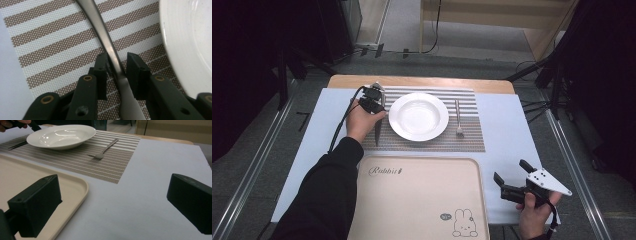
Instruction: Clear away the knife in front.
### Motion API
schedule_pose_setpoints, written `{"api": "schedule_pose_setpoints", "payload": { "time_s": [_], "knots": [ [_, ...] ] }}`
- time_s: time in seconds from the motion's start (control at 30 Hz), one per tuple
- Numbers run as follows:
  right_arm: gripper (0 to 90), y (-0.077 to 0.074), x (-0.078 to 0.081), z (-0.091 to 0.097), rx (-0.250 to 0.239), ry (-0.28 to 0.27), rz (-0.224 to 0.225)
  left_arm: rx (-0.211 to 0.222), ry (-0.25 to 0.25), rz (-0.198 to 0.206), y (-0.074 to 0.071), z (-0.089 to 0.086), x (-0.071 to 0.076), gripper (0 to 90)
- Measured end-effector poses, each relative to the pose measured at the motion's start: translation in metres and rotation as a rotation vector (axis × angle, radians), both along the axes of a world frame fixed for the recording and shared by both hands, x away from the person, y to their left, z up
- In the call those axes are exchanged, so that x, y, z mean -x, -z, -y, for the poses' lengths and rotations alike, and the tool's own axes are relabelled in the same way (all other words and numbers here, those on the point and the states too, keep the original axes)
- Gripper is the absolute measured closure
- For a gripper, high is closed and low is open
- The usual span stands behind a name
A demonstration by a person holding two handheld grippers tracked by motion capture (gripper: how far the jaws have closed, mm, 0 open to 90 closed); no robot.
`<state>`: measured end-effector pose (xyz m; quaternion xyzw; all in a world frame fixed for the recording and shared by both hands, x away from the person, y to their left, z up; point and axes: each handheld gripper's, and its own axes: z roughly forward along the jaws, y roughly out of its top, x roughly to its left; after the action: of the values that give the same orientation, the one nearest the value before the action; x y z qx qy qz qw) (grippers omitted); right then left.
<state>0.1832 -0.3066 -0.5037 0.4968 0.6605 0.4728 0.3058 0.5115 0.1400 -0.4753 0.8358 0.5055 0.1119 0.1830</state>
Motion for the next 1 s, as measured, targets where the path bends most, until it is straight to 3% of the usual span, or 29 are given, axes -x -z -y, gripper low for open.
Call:
{"api": "schedule_pose_setpoints", "payload": {
  "time_s": [0.2,0.43,0.7,0.87,0.93,1.0],
  "knots": [
    [0.0,0.0,0.0,0.0,-0.002,0.002,-0.003,-0.048,-0.013,0.006,0.0,0.007,0.001,70.1],
    [0.0,0.0,-0.001,0.0,0.0,0.004,-0.006,-0.012,-0.041,-0.018,-0.001,0.003,-0.002,70.7],
    [0.0,0.0,-0.001,0.001,-0.003,0.004,-0.004,-0.033,-0.018,-0.001,0.0,0.004,0.0,78.7],
    [0.0,0.0,-0.001,0.001,-0.002,0.004,-0.003,-0.012,-0.022,-0.01,0.0,0.001,-0.002,78.7],
    [0.0,0.0,0.0,0.001,-0.002,0.005,-0.003,0.03,-0.025,-0.017,0.0,-0.005,-0.002,78.7],
    [0.0,0.0,0.0,0.002,-0.003,0.006,-0.003,0.043,-0.025,-0.017,0.001,-0.006,-0.002,78.7]
  ]
}}
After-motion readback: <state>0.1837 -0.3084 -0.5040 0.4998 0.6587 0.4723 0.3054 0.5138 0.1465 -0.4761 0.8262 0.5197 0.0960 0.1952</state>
